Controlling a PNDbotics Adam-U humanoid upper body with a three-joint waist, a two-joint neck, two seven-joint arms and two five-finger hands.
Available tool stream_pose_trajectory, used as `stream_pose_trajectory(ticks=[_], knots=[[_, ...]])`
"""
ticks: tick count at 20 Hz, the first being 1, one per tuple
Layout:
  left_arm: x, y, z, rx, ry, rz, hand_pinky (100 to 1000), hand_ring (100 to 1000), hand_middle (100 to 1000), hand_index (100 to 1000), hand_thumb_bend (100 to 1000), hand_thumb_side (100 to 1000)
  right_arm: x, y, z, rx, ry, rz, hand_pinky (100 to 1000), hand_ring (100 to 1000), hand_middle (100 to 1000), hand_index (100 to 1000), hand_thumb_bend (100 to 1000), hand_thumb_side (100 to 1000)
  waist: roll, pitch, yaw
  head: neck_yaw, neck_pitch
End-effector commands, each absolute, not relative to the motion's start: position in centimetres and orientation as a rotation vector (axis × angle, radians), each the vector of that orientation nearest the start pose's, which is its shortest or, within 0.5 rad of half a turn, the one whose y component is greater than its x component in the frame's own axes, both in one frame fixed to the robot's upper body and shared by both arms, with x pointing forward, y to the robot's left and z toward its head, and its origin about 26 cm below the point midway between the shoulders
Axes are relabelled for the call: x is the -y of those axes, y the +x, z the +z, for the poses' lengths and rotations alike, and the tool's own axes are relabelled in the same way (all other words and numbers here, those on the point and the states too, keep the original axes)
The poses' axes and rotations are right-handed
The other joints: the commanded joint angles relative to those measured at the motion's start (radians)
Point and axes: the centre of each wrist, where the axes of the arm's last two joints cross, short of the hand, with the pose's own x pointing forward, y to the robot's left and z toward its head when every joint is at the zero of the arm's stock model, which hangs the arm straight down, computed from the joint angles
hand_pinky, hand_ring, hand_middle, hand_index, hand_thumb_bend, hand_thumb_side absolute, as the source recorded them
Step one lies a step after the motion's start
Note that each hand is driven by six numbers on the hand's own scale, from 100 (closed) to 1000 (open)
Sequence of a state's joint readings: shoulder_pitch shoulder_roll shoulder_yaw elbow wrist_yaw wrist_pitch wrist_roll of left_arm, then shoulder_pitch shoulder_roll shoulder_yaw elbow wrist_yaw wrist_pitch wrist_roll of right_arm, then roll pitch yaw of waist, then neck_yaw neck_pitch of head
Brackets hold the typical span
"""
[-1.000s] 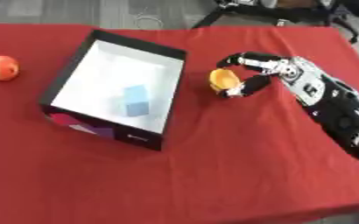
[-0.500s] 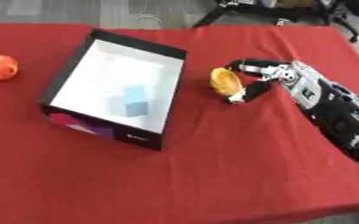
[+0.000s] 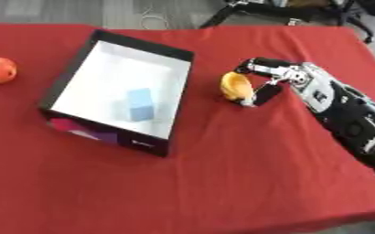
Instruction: Pick up objects on the table and place them in the box.
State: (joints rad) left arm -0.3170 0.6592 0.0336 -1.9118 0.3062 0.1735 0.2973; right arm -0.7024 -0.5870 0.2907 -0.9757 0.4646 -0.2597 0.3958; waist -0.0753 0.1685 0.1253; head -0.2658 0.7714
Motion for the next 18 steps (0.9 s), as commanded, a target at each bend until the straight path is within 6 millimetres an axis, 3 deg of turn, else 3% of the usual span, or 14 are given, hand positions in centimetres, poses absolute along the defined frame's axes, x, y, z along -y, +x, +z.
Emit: stream_pose_trajectory(ticks=[1, 6, 11, 18], knots=[[-32.4, 30.6, 23.9, 2.092, 0.382, -0.148, 870, 739, 754, 867, 187, 745, 34.5, 43.4, 13.2, 1.446, -0.541, 1.372, 901, 804, 621, 696, 277, 164, 0.003, 0.0, 0.0, -0.003, -0.001], [-32.5, 30.5, 23.9, 2.092, 0.388, -0.147, 870, 739, 755, 867, 186, 745, 34.1, 43.2, 14.4, 1.532, -0.581, 1.326, 876, 761, 554, 626, 177, 132, 0.002, -0.001, 0.001, -0.005, -0.001], [-32.7, 30.4, 23.9, 2.097, 0.401, -0.147, 870, 740, 756, 867, 185, 740, 33.3, 43.1, 17.0, 1.628, -0.599, 1.32, 866, 745, 538, 610, 117, 128, 0.002, -0.004, 0.0, -0.005, -0.001], [-33.1, 30.0, 24.3, 2.133, 0.435, -0.117, 863, 738, 753, 864, 190, 717, 29.6, 43.0, 25.2, 1.957, -0.575, 1.251, 859, 712, 521, 597, 100, 100, 0.004, -0.014, -0.002, -0.013, -0.001]])
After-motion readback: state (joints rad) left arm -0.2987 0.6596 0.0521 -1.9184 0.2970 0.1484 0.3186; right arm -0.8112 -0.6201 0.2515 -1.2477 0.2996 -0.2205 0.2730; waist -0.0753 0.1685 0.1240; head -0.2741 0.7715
